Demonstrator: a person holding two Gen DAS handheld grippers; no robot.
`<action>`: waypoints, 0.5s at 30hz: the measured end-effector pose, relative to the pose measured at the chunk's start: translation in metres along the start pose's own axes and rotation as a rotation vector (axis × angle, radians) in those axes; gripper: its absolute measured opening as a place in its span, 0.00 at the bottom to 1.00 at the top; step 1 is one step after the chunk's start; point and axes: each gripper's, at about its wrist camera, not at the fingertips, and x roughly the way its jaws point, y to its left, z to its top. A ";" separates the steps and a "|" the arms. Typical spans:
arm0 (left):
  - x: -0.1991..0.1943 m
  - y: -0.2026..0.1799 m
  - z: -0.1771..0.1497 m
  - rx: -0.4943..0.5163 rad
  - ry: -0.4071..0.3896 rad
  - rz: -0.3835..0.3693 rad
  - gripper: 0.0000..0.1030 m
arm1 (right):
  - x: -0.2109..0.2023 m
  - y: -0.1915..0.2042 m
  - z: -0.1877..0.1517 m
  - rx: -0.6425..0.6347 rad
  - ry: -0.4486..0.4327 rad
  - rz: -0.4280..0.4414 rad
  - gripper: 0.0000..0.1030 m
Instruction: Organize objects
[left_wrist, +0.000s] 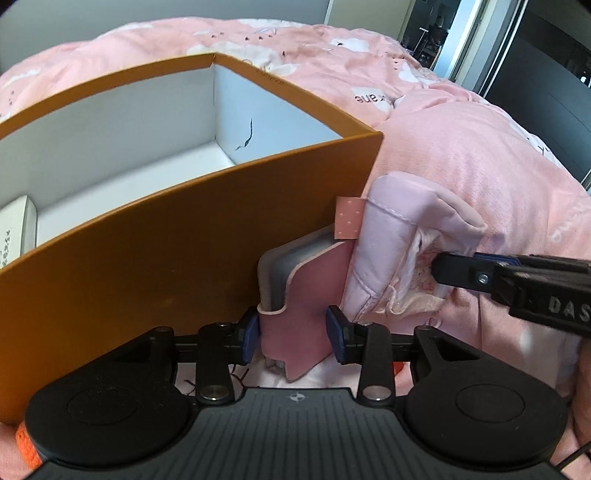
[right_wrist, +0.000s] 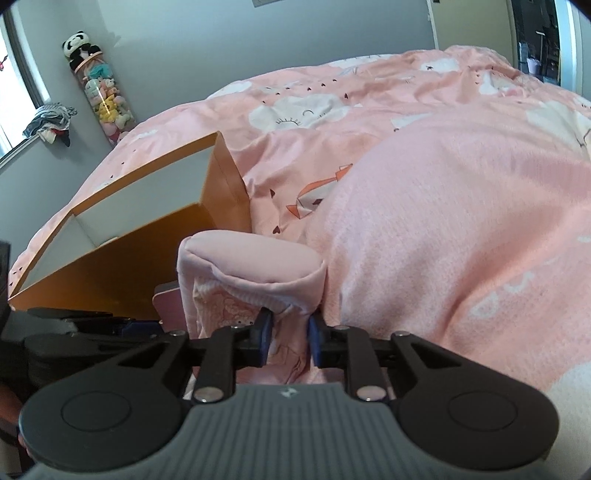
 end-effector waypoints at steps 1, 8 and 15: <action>-0.002 0.001 -0.001 -0.001 -0.006 -0.003 0.37 | 0.001 -0.001 0.000 0.007 0.004 -0.001 0.27; -0.009 0.007 -0.008 -0.042 -0.028 -0.018 0.31 | 0.021 -0.015 0.004 0.072 0.052 0.081 0.55; -0.010 0.010 -0.009 -0.065 -0.033 -0.026 0.28 | 0.025 -0.021 0.003 0.115 0.043 0.212 0.42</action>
